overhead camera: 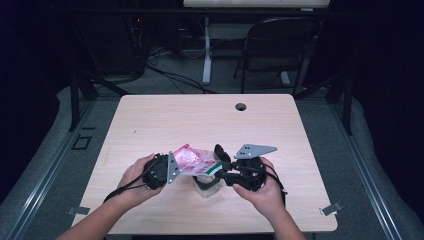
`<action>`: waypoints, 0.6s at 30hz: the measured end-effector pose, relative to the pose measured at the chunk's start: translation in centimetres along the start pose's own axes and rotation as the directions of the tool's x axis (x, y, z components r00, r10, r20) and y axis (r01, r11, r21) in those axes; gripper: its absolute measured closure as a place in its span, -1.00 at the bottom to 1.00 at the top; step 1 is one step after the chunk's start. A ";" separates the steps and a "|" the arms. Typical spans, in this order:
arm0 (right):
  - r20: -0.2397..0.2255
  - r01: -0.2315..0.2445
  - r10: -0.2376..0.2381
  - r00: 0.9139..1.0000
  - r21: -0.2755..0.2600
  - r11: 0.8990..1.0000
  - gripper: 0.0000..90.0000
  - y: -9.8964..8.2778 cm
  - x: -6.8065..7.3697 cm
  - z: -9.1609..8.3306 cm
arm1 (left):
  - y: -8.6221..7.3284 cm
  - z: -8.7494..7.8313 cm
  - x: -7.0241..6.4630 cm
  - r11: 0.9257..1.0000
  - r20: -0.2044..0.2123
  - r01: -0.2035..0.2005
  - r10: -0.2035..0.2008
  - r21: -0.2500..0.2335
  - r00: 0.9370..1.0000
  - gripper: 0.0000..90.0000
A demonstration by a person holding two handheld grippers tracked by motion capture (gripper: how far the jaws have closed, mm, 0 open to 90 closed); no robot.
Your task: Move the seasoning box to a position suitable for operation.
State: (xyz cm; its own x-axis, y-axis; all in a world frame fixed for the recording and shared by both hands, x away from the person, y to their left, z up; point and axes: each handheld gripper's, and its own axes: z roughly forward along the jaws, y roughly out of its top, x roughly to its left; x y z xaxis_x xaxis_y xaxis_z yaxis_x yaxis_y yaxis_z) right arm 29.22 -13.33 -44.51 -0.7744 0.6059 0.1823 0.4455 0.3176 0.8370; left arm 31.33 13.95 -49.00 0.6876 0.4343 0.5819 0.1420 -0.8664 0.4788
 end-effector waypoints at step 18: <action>0.050 0.072 -0.072 0.996 0.001 0.997 0.31 0.1 0.6 0.2 | -0.5 0.3 0.1 1.000 -0.010 -0.023 0.023 0.015 1.000 0.43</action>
State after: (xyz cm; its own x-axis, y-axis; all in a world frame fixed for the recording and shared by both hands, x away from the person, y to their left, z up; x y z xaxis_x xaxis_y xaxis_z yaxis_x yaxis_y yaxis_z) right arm 28.92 -12.74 -44.40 -0.7810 0.6172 0.0950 0.3888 0.3615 0.8474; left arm 31.54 14.30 -49.37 0.6834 0.4164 0.5997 0.1367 -0.8799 0.4551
